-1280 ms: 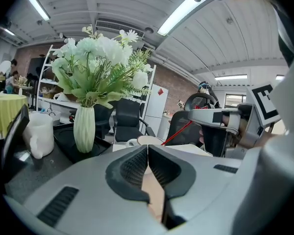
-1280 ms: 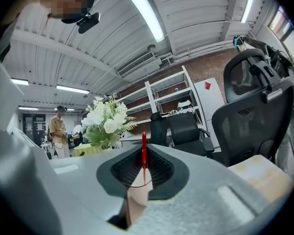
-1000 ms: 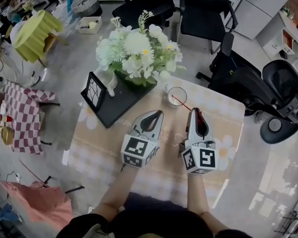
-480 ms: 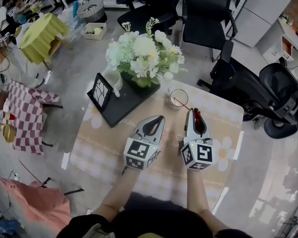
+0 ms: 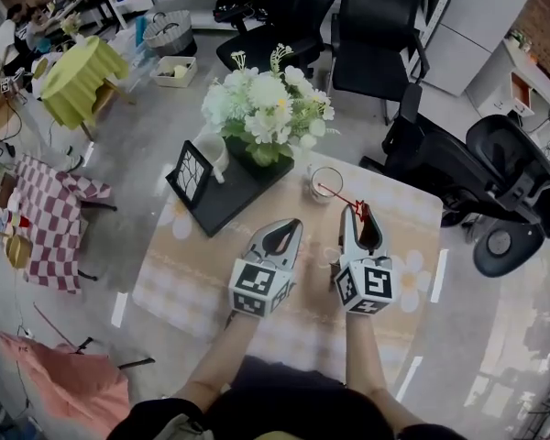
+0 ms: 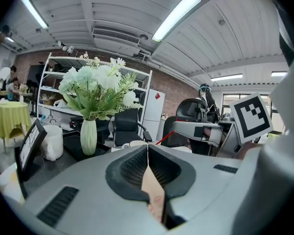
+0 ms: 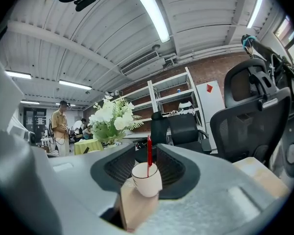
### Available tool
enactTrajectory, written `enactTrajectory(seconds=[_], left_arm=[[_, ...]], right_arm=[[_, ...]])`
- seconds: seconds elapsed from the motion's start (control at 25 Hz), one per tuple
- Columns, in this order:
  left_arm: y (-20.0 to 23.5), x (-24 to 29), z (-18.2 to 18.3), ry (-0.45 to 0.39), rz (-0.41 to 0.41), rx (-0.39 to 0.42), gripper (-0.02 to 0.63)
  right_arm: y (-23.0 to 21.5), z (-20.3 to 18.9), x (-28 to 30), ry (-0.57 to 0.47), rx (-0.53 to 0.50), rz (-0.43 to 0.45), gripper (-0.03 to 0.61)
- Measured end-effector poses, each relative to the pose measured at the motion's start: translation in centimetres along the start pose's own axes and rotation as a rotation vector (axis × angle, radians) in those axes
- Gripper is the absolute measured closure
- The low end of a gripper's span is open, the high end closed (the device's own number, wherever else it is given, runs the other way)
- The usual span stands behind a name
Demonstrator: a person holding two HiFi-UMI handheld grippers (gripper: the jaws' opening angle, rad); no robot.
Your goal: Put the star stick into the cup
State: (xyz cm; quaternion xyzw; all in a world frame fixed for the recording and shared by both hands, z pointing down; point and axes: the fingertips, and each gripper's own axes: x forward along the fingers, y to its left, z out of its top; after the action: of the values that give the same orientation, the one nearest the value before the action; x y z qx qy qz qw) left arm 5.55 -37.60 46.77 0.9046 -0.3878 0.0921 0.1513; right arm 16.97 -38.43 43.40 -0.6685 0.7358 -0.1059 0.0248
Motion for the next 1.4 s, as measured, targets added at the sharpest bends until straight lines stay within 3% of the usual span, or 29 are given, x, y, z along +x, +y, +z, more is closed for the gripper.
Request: enactTrajectory(seconds=[0.76, 1.4], left_arm=[[-2.6, -4.6, 0.3, -0.047, -0.022, 0.022, 0.601], [-6.2, -8.1, -0.5, -0.079, -0.113, 0.052, 0.601]], right_arm=[[1.7, 1.3, -6.1, -0.033, -0.008, -0.038, 0.456], [3.0, 0.1, -12.7, -0.045, 0.046, -0.103, 0.456]])
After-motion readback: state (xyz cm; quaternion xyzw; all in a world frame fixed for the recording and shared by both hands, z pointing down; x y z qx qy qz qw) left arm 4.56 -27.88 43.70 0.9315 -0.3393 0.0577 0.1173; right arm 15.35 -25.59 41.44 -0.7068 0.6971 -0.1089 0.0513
